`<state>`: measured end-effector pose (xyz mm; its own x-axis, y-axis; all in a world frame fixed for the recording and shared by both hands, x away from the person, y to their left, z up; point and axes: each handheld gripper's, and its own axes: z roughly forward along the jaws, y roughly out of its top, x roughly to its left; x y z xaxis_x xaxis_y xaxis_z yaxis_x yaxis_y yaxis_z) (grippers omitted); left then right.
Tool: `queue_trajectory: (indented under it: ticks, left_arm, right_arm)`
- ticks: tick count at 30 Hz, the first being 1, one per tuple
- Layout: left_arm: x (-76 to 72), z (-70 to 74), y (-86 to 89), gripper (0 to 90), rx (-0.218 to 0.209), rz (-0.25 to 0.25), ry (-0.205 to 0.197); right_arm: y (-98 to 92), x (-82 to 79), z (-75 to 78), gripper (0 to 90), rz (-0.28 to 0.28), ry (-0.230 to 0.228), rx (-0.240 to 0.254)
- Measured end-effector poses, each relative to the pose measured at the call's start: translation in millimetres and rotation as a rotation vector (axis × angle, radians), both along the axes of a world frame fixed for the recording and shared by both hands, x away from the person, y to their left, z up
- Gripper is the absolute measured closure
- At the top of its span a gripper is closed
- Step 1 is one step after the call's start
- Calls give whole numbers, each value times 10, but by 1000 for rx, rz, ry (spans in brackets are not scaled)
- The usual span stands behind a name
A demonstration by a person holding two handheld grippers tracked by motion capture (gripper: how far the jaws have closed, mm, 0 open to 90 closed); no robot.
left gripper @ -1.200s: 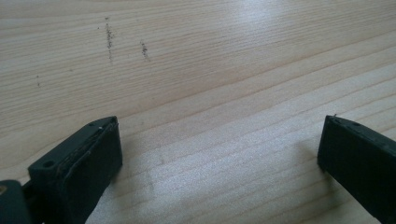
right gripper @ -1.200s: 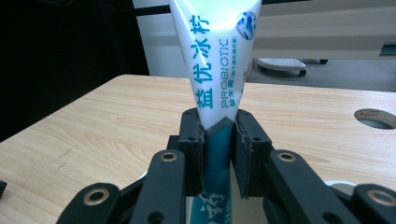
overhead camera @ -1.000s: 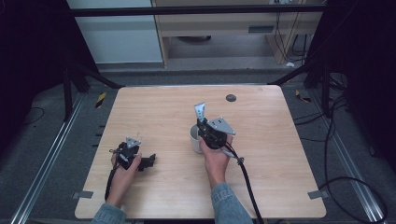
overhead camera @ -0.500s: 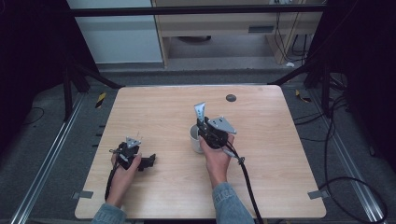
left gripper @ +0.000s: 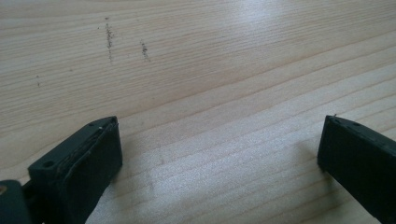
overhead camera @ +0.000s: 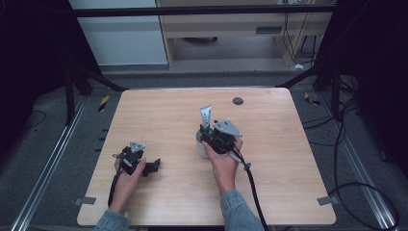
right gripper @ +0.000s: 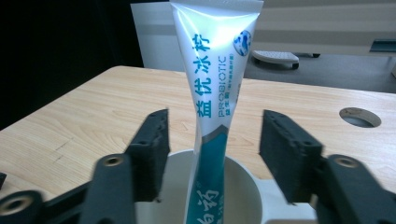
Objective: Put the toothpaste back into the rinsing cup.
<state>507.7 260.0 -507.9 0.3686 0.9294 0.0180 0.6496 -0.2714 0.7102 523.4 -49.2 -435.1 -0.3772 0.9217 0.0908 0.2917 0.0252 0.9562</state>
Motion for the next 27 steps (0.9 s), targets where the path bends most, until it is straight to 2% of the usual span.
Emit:
queue_trajectory:
  ticks: [13, 19, 27]
  left_arm:
    - [0, 0, 0, 0, 0, 0, 0]
    - [0, 0, 0, 0, 0, 0, -1]
    - [0, 0, 0, 0, 0, 0, -1]
  right_arm:
    - [-58, -80, 105, 225, 3, 14, -52]
    - [-124, -97, 154, 169, 16, 56, -56]
    - [-215, -127, 237, 130, 39, 84, -73]
